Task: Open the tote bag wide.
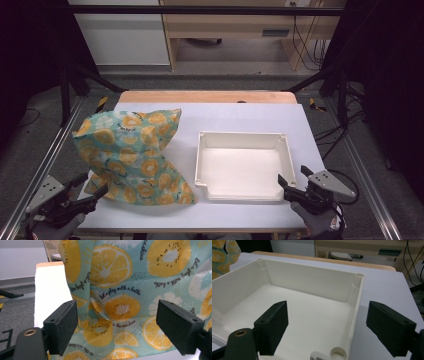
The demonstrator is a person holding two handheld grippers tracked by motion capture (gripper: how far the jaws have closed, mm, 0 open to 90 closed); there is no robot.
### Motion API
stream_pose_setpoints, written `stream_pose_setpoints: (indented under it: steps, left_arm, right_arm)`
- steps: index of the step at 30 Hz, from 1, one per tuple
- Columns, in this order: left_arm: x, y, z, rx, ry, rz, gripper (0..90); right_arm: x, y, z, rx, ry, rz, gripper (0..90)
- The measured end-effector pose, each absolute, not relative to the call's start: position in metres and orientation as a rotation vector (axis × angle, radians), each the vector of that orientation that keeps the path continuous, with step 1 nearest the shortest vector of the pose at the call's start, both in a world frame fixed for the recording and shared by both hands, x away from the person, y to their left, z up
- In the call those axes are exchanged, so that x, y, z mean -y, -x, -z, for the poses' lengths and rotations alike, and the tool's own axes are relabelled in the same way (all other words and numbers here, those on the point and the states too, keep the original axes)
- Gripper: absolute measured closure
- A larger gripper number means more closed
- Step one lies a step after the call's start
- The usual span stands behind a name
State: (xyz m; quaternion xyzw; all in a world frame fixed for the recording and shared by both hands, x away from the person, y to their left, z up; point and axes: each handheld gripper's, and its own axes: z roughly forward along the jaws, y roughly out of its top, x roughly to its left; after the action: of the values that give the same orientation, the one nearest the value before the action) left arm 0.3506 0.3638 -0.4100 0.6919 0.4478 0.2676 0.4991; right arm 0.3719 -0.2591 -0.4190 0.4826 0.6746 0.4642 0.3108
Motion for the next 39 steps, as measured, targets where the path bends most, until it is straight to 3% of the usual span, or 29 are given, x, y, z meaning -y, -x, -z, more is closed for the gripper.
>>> stream_pose_setpoints:
  steps: [39]
  left_arm:
    - [-0.364, -0.344, 0.385, -1.034, -1.662, -0.668, 19.4]
  right_arm:
    - [0.194, -0.385, 0.383, -1.888, -1.143, -1.332, 24.6]
